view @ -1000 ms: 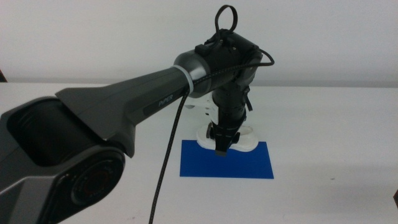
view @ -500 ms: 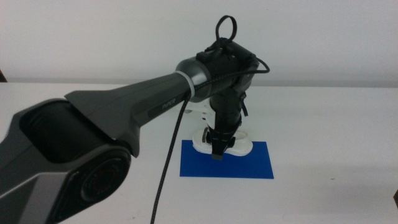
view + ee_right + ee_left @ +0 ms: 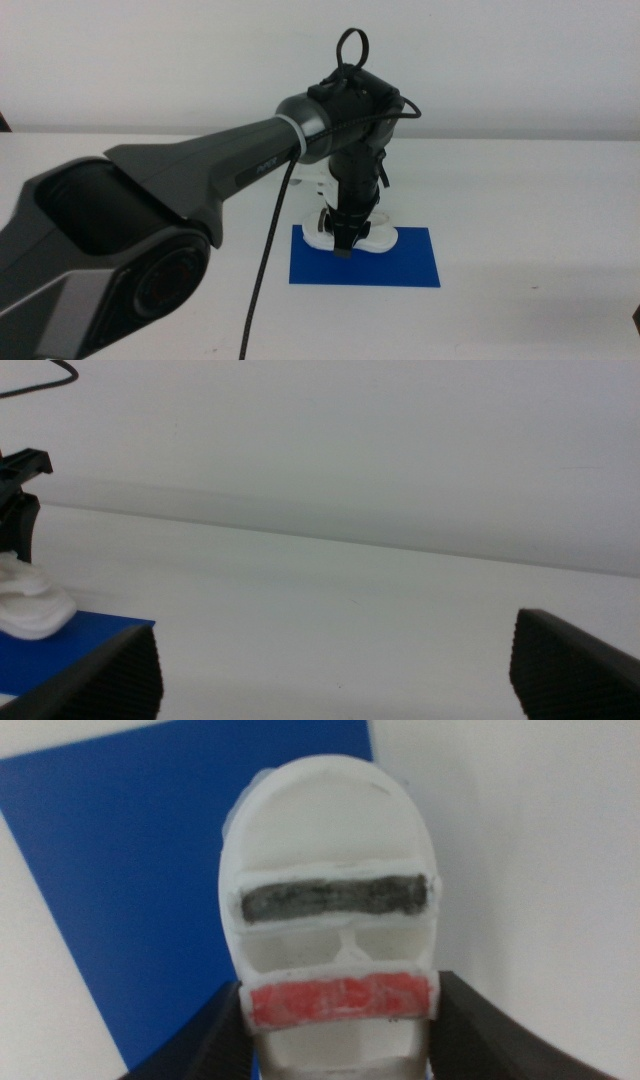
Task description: Use one arm to grab the shoe from the table and place it on the mat.
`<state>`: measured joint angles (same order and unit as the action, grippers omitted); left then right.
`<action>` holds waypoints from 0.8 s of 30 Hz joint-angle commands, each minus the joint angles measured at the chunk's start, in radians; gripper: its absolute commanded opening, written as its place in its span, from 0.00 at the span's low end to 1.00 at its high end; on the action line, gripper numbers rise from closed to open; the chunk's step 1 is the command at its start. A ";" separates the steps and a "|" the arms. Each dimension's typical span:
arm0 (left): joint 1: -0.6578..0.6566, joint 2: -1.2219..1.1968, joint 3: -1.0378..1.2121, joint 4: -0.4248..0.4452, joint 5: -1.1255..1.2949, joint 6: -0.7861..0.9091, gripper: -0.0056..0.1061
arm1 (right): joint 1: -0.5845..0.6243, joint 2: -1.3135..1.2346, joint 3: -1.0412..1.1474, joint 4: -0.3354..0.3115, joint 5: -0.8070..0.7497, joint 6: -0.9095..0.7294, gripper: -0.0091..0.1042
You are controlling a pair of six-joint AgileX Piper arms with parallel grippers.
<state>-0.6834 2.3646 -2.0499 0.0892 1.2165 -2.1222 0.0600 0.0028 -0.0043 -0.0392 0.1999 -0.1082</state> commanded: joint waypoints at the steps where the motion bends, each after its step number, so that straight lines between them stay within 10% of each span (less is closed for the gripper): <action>1: 0.005 0.012 0.000 -0.015 0.095 -0.002 0.03 | 0.000 -0.038 0.043 -0.003 -0.007 0.000 0.90; 11: 0.005 0.036 0.000 -0.045 0.095 0.005 0.04 | 0.000 -0.038 0.043 -0.003 -0.007 0.000 0.90; 12: 0.005 0.036 0.000 -0.045 0.095 0.001 0.61 | 0.000 -0.038 0.043 -0.003 -0.007 0.000 0.90; 15: 0.005 0.023 0.000 -0.045 0.096 0.006 0.83 | 0.000 -0.038 0.043 -0.003 -0.007 0.000 0.90; 24: 0.005 -0.241 0.000 0.103 0.096 0.244 0.89 | 0.000 -0.038 0.043 -0.003 -0.007 0.000 0.90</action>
<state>-0.6834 2.2134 -2.0454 0.1306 1.2164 -1.9527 0.0600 0.0028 -0.0043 -0.0392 0.1999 -0.1082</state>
